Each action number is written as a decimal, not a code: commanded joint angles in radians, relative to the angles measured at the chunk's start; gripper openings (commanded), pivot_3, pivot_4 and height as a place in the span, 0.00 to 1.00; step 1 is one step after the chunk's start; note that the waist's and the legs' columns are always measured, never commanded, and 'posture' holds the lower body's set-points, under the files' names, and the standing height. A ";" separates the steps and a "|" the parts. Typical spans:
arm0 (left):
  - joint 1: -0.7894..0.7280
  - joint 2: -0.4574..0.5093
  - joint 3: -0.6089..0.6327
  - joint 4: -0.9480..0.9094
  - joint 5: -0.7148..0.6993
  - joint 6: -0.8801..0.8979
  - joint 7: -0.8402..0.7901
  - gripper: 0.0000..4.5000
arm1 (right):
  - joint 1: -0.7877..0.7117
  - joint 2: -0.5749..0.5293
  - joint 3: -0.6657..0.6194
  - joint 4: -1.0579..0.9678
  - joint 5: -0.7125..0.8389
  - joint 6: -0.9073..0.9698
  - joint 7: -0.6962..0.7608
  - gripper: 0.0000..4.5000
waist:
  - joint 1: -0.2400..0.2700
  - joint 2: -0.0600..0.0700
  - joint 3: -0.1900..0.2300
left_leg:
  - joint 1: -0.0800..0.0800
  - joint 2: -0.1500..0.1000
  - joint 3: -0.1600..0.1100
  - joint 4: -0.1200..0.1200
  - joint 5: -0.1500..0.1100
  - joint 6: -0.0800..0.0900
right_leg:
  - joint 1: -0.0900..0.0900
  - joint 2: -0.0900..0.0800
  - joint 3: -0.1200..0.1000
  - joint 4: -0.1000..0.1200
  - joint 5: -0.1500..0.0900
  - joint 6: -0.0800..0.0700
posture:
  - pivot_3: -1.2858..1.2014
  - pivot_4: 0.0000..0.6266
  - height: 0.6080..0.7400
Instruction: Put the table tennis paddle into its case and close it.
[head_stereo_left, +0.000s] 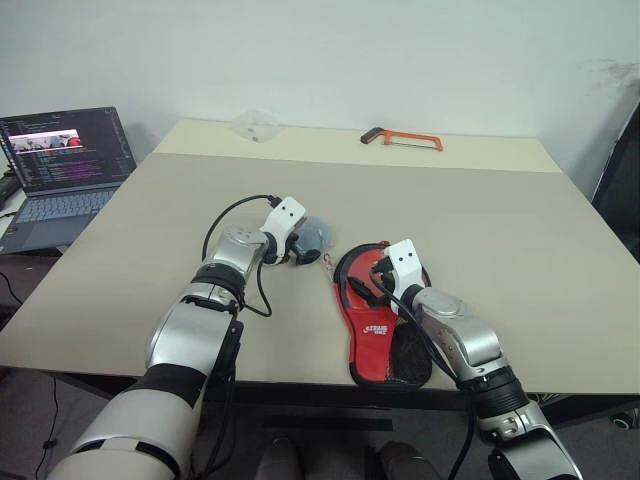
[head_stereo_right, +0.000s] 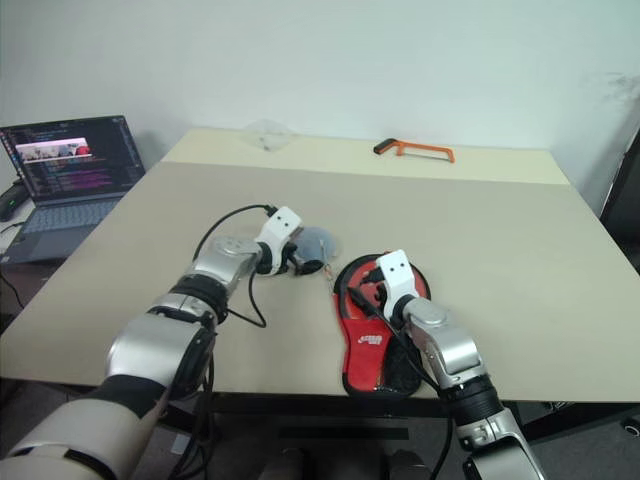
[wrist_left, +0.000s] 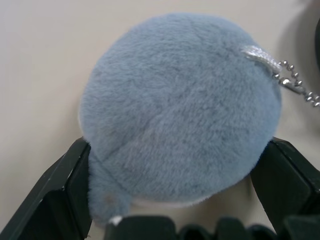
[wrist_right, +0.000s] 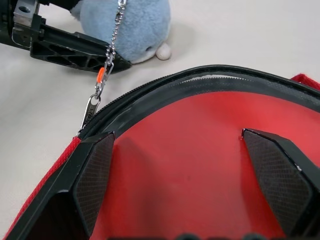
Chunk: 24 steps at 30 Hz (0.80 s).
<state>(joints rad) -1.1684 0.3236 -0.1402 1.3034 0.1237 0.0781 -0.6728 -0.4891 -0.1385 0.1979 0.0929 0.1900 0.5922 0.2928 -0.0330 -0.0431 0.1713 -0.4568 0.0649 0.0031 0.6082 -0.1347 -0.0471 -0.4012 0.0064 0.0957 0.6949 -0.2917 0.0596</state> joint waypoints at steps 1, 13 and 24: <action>-0.039 -0.019 0.008 0.000 0.021 -0.018 0.044 0.79 | 0.023 0.011 0.005 0.047 -0.023 0.066 -0.015 1.00 | 0.000 0.000 0.000 | 0.001 0.000 0.000 0.000 0.000 0.000 | 0.000 0.000 0.000 0.000 0.000 0.000 | 0.52 0.24 1.00; -0.107 -0.114 -0.034 0.044 0.148 0.003 0.341 0.07 | 0.045 0.019 0.029 0.008 -0.066 0.184 -0.024 1.00 | 0.001 -0.001 -0.001 | 0.010 0.000 -0.001 0.000 0.000 0.000 | 0.012 -0.001 -0.001 -0.003 0.000 0.001 | 0.52 0.24 1.00; -0.130 -0.186 -0.046 0.072 0.234 0.001 0.503 0.06 | 0.135 -0.005 0.089 -0.129 -0.092 0.282 0.002 1.00 | 0.001 -0.001 -0.001 | 0.009 0.000 -0.001 -0.001 -0.001 -0.001 | 0.012 -0.001 -0.001 -0.007 0.000 0.001 | 0.52 0.24 1.00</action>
<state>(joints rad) -1.2440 0.1400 -0.1900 1.3954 0.3459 0.0886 -0.2155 -0.4131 -0.1347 0.2494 -0.0879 0.1000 0.7771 0.2832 -0.0319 -0.0438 0.1704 -0.4474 0.0646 0.0024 0.6075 -0.1354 -0.0482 -0.3892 0.0056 0.0946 0.6876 -0.2914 0.0607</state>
